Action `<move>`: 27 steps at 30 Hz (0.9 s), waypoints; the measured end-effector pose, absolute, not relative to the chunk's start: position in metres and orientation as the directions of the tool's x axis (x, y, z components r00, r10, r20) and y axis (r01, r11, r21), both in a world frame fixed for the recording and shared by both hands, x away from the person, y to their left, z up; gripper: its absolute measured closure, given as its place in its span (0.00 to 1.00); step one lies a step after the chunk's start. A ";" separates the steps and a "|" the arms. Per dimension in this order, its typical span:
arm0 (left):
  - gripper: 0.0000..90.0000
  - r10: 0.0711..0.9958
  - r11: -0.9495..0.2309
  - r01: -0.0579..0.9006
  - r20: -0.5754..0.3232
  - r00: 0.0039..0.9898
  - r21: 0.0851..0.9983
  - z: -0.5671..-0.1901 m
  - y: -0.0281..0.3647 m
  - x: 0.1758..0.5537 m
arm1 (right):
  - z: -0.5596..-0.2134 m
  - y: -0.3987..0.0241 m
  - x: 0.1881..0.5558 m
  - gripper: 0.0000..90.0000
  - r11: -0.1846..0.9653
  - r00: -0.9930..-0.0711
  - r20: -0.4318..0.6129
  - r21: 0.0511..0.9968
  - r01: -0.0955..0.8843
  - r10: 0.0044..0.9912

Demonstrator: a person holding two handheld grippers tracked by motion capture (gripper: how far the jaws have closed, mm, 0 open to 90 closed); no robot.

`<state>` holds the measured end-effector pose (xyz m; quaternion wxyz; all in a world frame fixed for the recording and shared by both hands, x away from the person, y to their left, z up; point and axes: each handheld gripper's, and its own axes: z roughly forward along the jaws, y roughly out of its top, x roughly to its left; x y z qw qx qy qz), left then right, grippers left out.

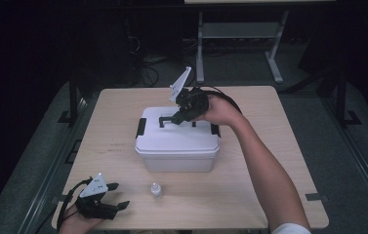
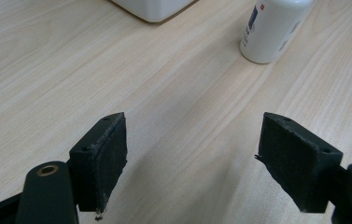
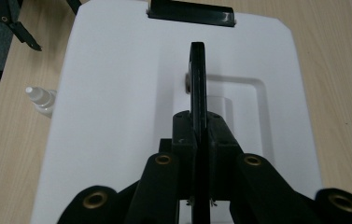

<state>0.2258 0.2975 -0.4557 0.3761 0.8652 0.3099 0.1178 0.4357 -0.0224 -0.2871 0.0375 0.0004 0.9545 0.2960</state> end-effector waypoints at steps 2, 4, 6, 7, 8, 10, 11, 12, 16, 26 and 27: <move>0.26 0.626 -0.522 0.449 -0.032 0.779 0.726 -0.456 0.297 0.226 | -0.285 -0.022 0.435 0.93 0.823 -0.997 -0.076 0.567 -0.024 0.024; 0.26 0.626 -0.522 0.449 -0.032 0.779 0.726 -0.456 0.297 0.225 | -0.283 -0.022 0.435 0.93 0.821 -0.997 -0.077 0.570 -0.023 0.026; 0.26 0.629 -0.518 0.450 -0.032 0.777 0.727 -0.456 0.298 0.225 | -0.283 -0.023 0.435 0.93 0.821 -0.997 -0.075 0.571 -0.021 0.027; 0.26 0.629 -0.519 0.449 -0.032 0.777 0.727 -0.456 0.298 0.225 | -0.281 -0.023 0.434 0.93 0.820 -0.996 -0.079 0.572 -0.019 0.032; 0.26 0.628 -0.520 0.449 -0.031 0.778 0.727 -0.456 0.298 0.225 | -0.279 -0.024 0.433 0.93 0.814 -0.996 -0.084 0.580 -0.023 0.032; 0.26 0.629 -0.519 0.450 -0.032 0.777 0.727 -0.456 0.298 0.225 | -0.276 -0.026 0.432 0.93 0.810 -0.995 -0.090 0.586 -0.024 0.036; 0.26 0.629 -0.519 0.450 -0.032 0.777 0.727 -0.456 0.298 0.225 | -0.276 -0.026 0.432 0.93 0.810 -0.995 -0.090 0.586 -0.024 0.036; 0.26 0.628 -0.519 0.450 -0.033 0.777 0.726 -0.456 0.298 0.225 | -0.275 -0.026 0.432 0.93 0.810 -0.995 -0.091 0.587 -0.021 0.040; 0.26 0.627 -0.520 0.450 -0.033 0.778 0.725 -0.456 0.297 0.225 | -0.268 -0.030 0.427 0.93 0.798 -0.994 -0.100 0.602 -0.030 0.038; 0.26 0.627 -0.523 0.452 -0.033 0.778 0.723 -0.456 0.297 0.225 | -0.255 -0.046 0.416 0.93 0.788 -0.992 -0.112 0.616 -0.028 0.052; 0.26 0.628 -0.522 0.453 -0.033 0.778 0.723 -0.456 0.297 0.225 | -0.255 -0.046 0.416 0.93 0.788 -0.992 -0.112 0.616 -0.028 0.052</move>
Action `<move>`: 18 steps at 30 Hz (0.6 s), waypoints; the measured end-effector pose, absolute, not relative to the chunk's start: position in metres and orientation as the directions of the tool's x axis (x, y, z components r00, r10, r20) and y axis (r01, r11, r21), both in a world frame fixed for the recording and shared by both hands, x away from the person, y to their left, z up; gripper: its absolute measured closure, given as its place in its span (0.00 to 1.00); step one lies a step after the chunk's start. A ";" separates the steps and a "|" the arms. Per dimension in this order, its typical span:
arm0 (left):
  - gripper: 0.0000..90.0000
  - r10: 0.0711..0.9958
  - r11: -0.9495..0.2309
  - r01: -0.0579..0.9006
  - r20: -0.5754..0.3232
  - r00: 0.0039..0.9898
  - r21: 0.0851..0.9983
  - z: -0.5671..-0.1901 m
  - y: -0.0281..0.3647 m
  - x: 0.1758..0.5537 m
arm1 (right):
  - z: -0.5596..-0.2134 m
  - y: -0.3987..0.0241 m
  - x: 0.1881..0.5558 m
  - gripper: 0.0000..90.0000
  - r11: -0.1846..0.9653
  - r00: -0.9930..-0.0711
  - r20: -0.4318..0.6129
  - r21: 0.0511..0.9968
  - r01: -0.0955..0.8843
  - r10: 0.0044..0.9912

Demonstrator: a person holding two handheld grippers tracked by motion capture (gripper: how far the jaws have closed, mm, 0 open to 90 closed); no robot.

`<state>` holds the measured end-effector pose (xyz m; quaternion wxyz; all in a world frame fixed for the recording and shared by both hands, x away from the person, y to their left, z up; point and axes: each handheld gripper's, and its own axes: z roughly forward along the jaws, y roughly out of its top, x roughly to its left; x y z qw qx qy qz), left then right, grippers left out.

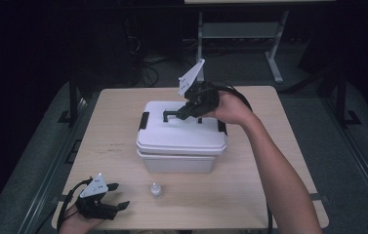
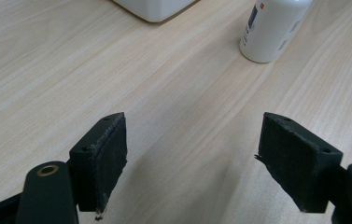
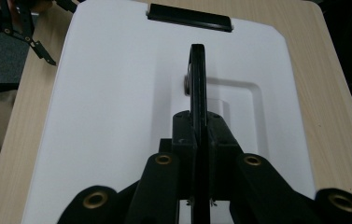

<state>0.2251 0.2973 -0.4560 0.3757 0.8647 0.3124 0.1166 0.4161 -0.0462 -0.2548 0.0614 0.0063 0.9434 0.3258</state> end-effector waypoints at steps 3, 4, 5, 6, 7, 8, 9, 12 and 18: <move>0.26 0.631 -0.519 0.452 -0.032 0.775 0.725 -0.456 0.299 0.225 | -0.254 -0.054 0.411 0.93 0.778 -0.993 -0.105 0.628 -0.022 0.056; 0.26 0.631 -0.519 0.452 -0.032 0.775 0.725 -0.456 0.299 0.225 | -0.254 -0.054 0.411 0.93 0.778 -0.993 -0.105 0.628 -0.022 0.056; 0.26 0.633 -0.516 0.454 -0.034 0.773 0.726 -0.456 0.299 0.225 | -0.255 -0.058 0.408 0.93 0.782 -0.993 -0.106 0.623 -0.020 0.059; 0.26 0.634 -0.516 0.455 -0.035 0.773 0.726 -0.456 0.299 0.225 | -0.255 -0.058 0.408 0.93 0.782 -0.993 -0.106 0.623 -0.020 0.059; 0.26 0.635 -0.514 0.457 -0.036 0.772 0.726 -0.456 0.299 0.225 | -0.255 -0.059 0.407 0.93 0.783 -0.992 -0.107 0.622 -0.020 0.059; 0.26 0.634 -0.515 0.456 -0.036 0.772 0.726 -0.456 0.299 0.225 | -0.255 -0.062 0.405 0.93 0.786 -0.992 -0.108 0.618 -0.013 0.068; 0.26 0.634 -0.516 0.456 -0.035 0.773 0.725 -0.456 0.299 0.225 | -0.254 -0.065 0.404 0.93 0.787 -0.991 -0.109 0.617 -0.012 0.071; 0.26 0.633 -0.517 0.454 -0.033 0.774 0.725 -0.455 0.299 0.225 | -0.253 -0.071 0.401 0.93 0.785 -0.990 -0.114 0.619 -0.010 0.078; 0.26 0.631 -0.519 0.452 -0.032 0.775 0.726 -0.455 0.298 0.225 | -0.252 -0.084 0.394 0.93 0.782 -0.988 -0.122 0.623 -0.004 0.093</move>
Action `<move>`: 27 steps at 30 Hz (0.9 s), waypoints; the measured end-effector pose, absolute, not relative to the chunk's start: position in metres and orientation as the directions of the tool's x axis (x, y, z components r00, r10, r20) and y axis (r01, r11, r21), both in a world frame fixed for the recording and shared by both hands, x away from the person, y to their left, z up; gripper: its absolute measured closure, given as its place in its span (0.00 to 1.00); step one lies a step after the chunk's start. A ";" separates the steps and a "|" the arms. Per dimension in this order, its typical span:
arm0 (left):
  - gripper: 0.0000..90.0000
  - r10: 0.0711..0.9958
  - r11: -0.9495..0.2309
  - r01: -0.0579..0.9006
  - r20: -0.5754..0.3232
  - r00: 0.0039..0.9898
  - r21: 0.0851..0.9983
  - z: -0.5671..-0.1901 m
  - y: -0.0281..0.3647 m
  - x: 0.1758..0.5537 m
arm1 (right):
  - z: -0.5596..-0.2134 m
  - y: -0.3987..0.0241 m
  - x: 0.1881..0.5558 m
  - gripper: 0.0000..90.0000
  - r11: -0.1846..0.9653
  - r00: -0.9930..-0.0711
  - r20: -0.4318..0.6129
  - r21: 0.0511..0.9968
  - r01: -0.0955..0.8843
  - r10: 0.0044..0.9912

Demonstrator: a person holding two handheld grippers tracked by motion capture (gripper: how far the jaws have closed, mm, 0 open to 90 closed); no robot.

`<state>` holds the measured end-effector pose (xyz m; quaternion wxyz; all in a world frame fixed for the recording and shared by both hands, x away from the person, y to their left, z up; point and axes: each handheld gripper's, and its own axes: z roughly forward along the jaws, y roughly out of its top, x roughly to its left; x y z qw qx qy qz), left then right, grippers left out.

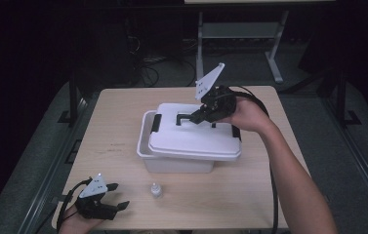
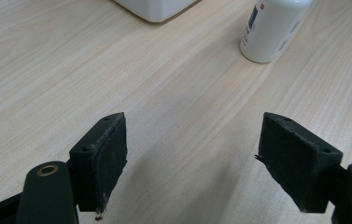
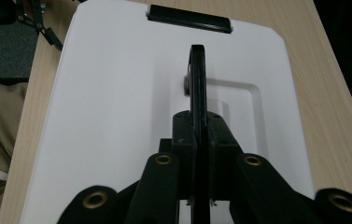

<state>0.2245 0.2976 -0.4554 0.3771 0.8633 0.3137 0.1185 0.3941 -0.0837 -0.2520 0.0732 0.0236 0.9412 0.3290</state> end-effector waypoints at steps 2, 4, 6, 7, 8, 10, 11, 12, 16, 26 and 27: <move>0.26 0.631 -0.517 0.452 -0.033 0.775 0.727 -0.455 0.298 0.224 | -0.251 -0.088 0.392 0.93 0.781 -0.988 -0.118 0.625 0.004 0.100; 0.26 0.631 -0.517 0.453 -0.034 0.775 0.727 -0.455 0.298 0.225 | -0.251 -0.092 0.390 0.93 0.777 -0.987 -0.125 0.629 0.003 0.104; 0.26 0.632 -0.518 0.455 -0.034 0.774 0.724 -0.456 0.298 0.225 | -0.250 -0.097 0.389 0.93 0.775 -0.986 -0.129 0.632 0.000 0.106; 0.26 0.632 -0.519 0.455 -0.033 0.774 0.724 -0.456 0.298 0.225 | -0.250 -0.099 0.388 0.93 0.777 -0.986 -0.131 0.630 0.000 0.106; 0.26 0.632 -0.519 0.454 -0.033 0.774 0.724 -0.455 0.298 0.225 | -0.249 -0.101 0.387 0.93 0.779 -0.985 -0.133 0.627 0.003 0.111; 0.26 0.633 -0.518 0.454 -0.033 0.774 0.725 -0.455 0.298 0.225 | -0.249 -0.105 0.385 0.93 0.775 -0.984 -0.131 0.632 0.011 0.120; 0.26 0.634 -0.516 0.455 -0.034 0.773 0.726 -0.455 0.298 0.225 | -0.248 -0.106 0.384 0.93 0.776 -0.984 -0.132 0.631 0.011 0.121; 0.26 0.633 -0.516 0.455 -0.035 0.773 0.725 -0.455 0.298 0.225 | -0.248 -0.108 0.384 0.93 0.776 -0.984 -0.136 0.631 0.006 0.119; 0.26 0.631 -0.520 0.454 -0.033 0.775 0.724 -0.455 0.297 0.225 | -0.248 -0.116 0.381 0.93 0.776 -0.982 -0.134 0.630 0.018 0.132; 0.26 0.628 -0.519 0.460 -0.043 0.777 0.720 -0.457 0.296 0.226 | -0.246 -0.144 0.371 0.93 0.772 -0.974 -0.135 0.633 0.056 0.181; 0.26 0.629 -0.520 0.459 -0.041 0.777 0.720 -0.457 0.296 0.226 | -0.246 -0.147 0.370 0.93 0.773 -0.973 -0.138 0.632 0.058 0.186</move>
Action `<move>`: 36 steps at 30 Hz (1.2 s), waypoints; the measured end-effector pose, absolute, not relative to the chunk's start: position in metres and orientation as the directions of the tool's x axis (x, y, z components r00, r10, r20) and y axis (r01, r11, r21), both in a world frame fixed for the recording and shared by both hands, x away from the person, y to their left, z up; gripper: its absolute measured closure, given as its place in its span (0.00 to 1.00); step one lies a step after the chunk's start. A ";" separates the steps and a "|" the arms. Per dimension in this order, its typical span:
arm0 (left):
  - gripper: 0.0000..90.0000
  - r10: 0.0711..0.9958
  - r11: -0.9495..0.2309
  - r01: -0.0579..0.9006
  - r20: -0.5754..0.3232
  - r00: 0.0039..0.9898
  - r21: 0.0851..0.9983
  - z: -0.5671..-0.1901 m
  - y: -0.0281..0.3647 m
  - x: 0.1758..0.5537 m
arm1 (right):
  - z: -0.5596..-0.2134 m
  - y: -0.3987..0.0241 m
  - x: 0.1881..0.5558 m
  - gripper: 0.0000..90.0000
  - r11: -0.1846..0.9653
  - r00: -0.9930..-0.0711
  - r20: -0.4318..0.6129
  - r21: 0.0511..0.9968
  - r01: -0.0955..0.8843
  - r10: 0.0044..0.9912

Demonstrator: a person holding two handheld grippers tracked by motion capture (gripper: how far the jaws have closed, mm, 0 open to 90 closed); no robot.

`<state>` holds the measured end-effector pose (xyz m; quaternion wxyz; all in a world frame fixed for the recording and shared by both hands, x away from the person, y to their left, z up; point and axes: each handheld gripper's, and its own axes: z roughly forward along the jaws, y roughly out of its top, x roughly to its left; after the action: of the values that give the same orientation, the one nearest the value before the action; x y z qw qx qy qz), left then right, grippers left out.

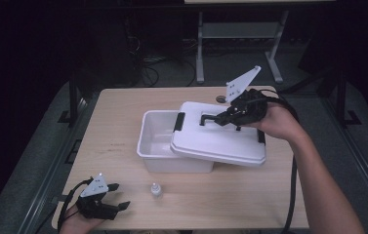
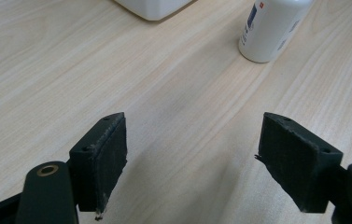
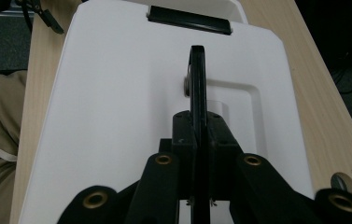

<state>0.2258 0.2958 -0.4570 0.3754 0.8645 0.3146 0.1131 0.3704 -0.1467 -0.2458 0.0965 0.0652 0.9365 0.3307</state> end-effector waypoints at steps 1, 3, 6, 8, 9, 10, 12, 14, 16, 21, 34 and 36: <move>0.26 0.629 -0.520 0.458 -0.040 0.777 0.721 -0.457 0.296 0.226 | -0.246 -0.149 0.369 0.93 0.771 -0.972 -0.137 0.634 0.063 0.192; 0.26 0.627 -0.522 0.453 -0.035 0.778 0.722 -0.456 0.296 0.226 | -0.246 -0.155 0.367 0.93 0.773 -0.970 -0.137 0.630 0.071 0.201; 0.26 0.629 -0.523 0.452 -0.031 0.777 0.723 -0.456 0.295 0.225 | -0.248 -0.163 0.365 0.93 0.767 -0.968 -0.136 0.637 0.079 0.213; 0.26 0.628 -0.524 0.451 -0.029 0.778 0.723 -0.455 0.295 0.226 | -0.249 -0.169 0.363 0.93 0.765 -0.966 -0.133 0.638 0.088 0.222; 0.26 0.629 -0.522 0.451 -0.031 0.777 0.724 -0.455 0.295 0.225 | -0.250 -0.171 0.362 0.93 0.765 -0.965 -0.132 0.637 0.093 0.228; 0.26 0.629 -0.523 0.451 -0.031 0.777 0.723 -0.455 0.295 0.226 | -0.251 -0.173 0.361 0.93 0.764 -0.964 -0.132 0.637 0.096 0.232; 0.26 0.628 -0.524 0.452 -0.031 0.777 0.722 -0.456 0.295 0.226 | -0.252 -0.178 0.359 0.93 0.764 -0.962 -0.129 0.637 0.104 0.240; 0.26 0.629 -0.523 0.453 -0.031 0.777 0.722 -0.456 0.295 0.226 | -0.253 -0.182 0.357 0.93 0.764 -0.960 -0.131 0.636 0.110 0.247; 0.26 0.630 -0.521 0.453 -0.031 0.776 0.723 -0.455 0.296 0.226 | -0.253 -0.186 0.356 0.93 0.763 -0.959 -0.131 0.636 0.112 0.250; 0.26 0.630 -0.523 0.454 -0.031 0.776 0.721 -0.456 0.295 0.226 | -0.254 -0.197 0.352 0.93 0.761 -0.954 -0.130 0.636 0.127 0.268; 0.26 0.630 -0.525 0.452 -0.028 0.776 0.722 -0.456 0.294 0.225 | -0.256 -0.232 0.339 0.93 0.750 -0.938 -0.128 0.639 0.170 0.322; 0.26 0.630 -0.526 0.451 -0.026 0.776 0.721 -0.456 0.294 0.225 | -0.257 -0.236 0.337 0.93 0.748 -0.936 -0.130 0.641 0.173 0.327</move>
<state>0.2252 0.2943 -0.4561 0.3731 0.8654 0.3124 0.1197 0.3374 -0.2363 -0.2569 0.1179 0.1348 0.9275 0.3282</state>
